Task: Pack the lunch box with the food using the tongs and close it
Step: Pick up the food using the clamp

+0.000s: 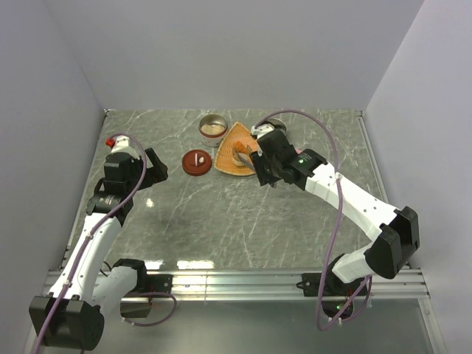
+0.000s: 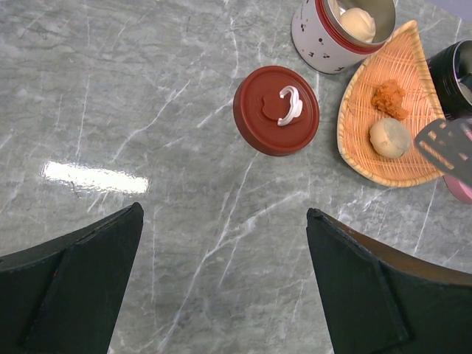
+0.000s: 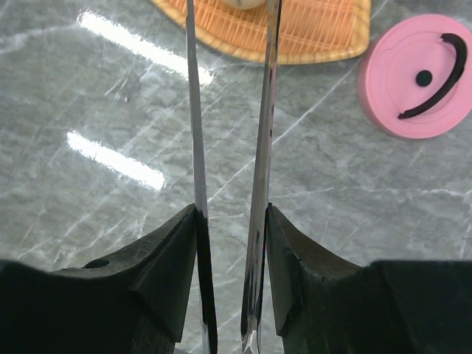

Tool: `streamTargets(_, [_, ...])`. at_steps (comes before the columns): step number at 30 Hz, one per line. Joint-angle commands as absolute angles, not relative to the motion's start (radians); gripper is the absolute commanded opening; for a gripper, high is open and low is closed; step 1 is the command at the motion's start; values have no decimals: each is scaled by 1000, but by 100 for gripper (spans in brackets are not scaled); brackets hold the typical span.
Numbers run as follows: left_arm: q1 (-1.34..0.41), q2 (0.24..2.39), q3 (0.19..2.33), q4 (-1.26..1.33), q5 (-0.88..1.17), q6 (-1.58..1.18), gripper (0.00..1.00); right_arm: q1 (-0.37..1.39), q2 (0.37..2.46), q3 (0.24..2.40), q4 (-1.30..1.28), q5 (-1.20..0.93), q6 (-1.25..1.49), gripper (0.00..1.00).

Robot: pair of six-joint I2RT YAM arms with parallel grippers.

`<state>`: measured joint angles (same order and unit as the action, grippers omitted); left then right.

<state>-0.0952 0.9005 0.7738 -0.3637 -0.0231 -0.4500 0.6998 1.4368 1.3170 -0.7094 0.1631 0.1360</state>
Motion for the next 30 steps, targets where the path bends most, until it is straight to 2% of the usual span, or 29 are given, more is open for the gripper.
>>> streamTargets(1, [-97,885,778,-339,-9,-456,99,724,1427,1325,-663,178,129,47])
streamTargets(20, [-97,871,775,-341,-15,-451,100,764,1585,1427,-687,328,9,47])
streamTargets(30, [-97,870,770,-339,-17,-454,100,781,1612,1434,-707,327,-34,47])
